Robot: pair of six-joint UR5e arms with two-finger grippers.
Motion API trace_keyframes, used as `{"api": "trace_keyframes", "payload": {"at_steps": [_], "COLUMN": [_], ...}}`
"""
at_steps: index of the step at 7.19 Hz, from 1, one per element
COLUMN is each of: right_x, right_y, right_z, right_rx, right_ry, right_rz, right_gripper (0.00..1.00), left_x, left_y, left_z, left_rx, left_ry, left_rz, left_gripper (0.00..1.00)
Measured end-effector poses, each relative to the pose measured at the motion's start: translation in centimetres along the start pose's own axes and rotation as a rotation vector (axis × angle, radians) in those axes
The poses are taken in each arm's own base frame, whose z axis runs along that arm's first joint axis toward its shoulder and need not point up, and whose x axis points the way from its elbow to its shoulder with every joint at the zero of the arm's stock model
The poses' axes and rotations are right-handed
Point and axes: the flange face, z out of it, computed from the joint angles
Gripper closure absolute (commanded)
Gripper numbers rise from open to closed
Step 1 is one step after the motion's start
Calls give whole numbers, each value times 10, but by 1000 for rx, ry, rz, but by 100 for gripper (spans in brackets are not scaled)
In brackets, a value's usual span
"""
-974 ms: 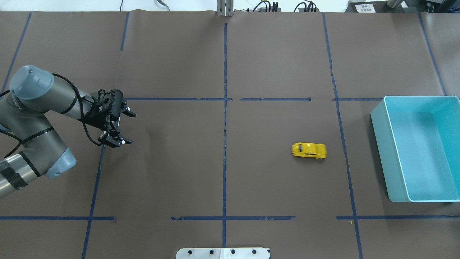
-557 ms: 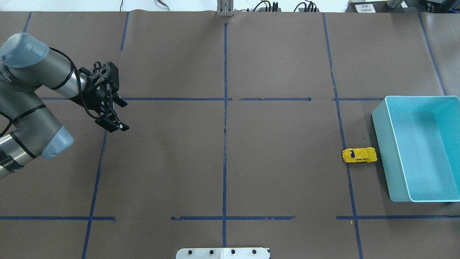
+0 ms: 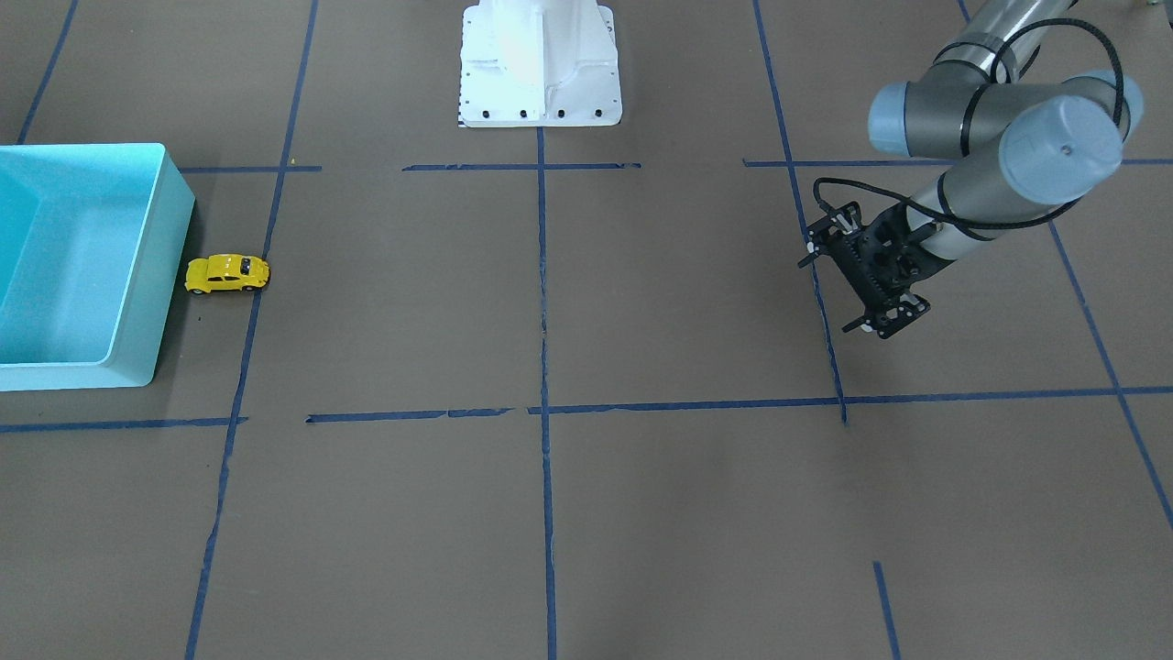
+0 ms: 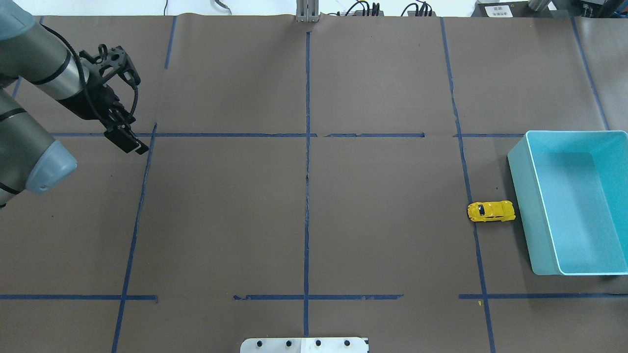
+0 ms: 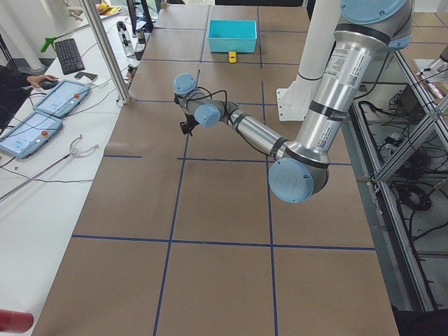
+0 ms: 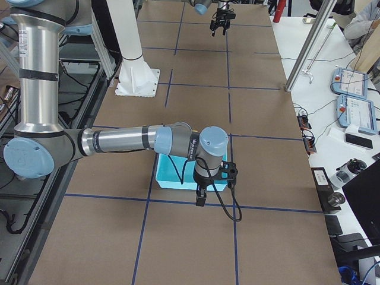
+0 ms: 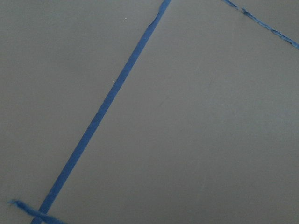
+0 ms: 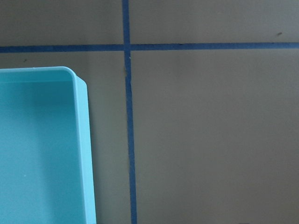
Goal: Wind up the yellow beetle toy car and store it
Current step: 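Release the car and raise the left gripper away from it, then move the right gripper down over the car beside the blue box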
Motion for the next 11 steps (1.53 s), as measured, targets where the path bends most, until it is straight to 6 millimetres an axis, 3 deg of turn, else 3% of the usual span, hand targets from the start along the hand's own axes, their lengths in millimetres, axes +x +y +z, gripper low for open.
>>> {"api": "trace_keyframes", "payload": {"at_steps": [1,2,5,6,8,10,11], "right_x": [-20,-53,-183,-231,-311,-337,-341], "right_y": [-1,-6,-28,-25,-19,-12,-10], "right_z": [-11,-18,-33,-37,-30,-34,-38], "right_rx": [21,33,59,68,50,46,57], "right_ry": [-16,-30,-56,-73,-128,-194,-205], "right_rz": [-39,-111,-382,-482,-639,-726,-785], "right_gripper": [0,0,0,0,0,0,0], "left_x": [-14,-38,-124,-149,-184,-189,-188], "left_y": [10,25,97,133,234,320,350], "left_z": [-17,-38,-99,-124,-170,-172,-164], "left_rx": [-45,-81,-102,-83,-51,-80,-105], "left_ry": [-54,-115,-319,-358,-391,-347,-326], "left_rz": [-76,-165,-628,-748,-920,-917,-888], "left_gripper": [1,1,1,1,0,1,1]}}
